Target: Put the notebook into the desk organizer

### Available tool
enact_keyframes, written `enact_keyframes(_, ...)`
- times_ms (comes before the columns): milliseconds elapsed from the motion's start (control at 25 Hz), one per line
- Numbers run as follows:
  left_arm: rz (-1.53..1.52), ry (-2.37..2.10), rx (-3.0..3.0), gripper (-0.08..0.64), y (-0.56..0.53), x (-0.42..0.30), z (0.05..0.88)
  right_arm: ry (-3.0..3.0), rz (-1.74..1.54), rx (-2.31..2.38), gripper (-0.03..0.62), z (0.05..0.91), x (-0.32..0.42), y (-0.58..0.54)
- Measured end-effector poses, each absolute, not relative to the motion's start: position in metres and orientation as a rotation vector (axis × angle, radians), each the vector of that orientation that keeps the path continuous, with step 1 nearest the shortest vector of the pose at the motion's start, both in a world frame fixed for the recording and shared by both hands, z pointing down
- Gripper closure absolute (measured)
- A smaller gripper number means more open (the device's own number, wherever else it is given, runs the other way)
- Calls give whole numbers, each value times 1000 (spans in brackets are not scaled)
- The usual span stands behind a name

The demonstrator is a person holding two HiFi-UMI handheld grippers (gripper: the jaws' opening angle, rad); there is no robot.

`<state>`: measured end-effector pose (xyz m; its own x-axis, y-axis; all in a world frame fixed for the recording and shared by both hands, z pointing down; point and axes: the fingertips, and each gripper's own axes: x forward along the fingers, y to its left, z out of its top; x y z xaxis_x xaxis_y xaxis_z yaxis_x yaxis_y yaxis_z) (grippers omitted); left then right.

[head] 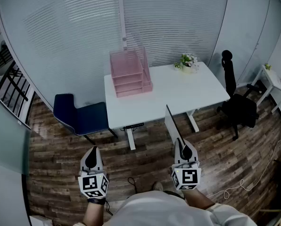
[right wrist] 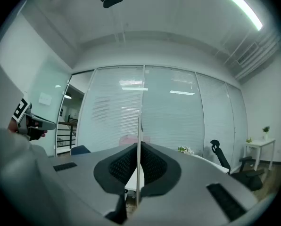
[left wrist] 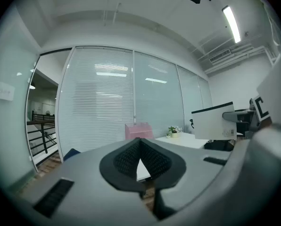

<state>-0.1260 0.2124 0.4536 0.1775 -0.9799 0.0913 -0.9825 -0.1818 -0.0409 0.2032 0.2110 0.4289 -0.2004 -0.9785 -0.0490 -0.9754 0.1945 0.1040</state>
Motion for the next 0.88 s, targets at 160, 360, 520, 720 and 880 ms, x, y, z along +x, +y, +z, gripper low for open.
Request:
enact_keyframes(160, 158, -1994, 2379, 552, 210, -129, 457, -2403, -172, 1965, 571, 431, 202, 206)
enact_keyframes(360, 171, -1991, 2365, 552, 207, -127, 463, -2407, -166, 1952, 571, 434, 203, 200)
enact_keyframes(520, 191, -1981, 2360, 552, 202, -121, 467, -2421, -155, 1958, 571, 435, 207, 194)
enact_keyframes(720, 221, -1989, 2356, 552, 188, -106, 472, -2447, -140, 1949, 571, 439, 219, 179)
enact_keyframes(880, 229, -2020, 2333, 552, 184, -90, 474, -2482, -131, 1889, 571, 446, 228, 168)
